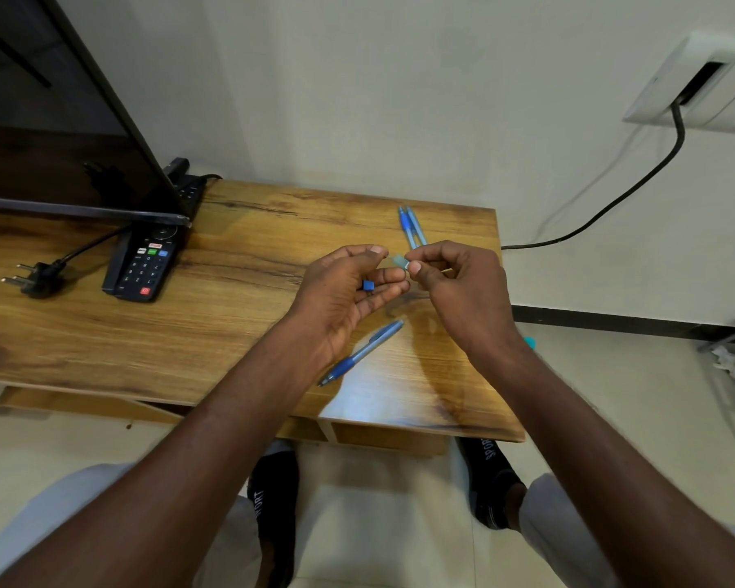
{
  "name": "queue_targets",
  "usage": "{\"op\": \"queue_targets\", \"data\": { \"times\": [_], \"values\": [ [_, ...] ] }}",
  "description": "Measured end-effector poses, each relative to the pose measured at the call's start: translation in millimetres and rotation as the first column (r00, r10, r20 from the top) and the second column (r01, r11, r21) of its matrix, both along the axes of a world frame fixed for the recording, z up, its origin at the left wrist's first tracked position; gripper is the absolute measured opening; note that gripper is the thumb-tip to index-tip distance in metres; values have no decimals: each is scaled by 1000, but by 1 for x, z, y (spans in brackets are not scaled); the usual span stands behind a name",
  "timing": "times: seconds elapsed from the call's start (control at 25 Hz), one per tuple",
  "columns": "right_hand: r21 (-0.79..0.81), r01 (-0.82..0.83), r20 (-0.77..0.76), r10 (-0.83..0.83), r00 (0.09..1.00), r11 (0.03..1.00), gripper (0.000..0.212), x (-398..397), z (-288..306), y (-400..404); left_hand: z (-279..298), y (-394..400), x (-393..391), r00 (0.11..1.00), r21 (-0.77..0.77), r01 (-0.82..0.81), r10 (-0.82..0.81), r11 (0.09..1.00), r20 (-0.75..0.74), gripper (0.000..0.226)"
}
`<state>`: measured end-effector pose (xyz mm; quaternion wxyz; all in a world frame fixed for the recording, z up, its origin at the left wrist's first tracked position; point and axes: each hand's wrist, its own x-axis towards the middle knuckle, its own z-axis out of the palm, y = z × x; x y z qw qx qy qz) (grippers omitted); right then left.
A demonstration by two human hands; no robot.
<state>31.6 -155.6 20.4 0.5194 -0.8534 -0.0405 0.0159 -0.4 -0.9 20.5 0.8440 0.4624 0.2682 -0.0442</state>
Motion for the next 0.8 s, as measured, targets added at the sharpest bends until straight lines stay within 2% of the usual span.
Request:
{"op": "queue_targets", "data": {
  "times": [0.4, 0.8],
  "values": [
    [1, -16, -14, 16, 1000, 1000, 10, 0, 1, 0, -2, 0, 2, 999, 99, -51, 49, 994, 21, 14],
    [23, -23, -77, 25, 997, 999, 11, -2, 2, 0, -1, 6, 3, 998, 352, -40, 22, 935, 54, 16]
  ]
}}
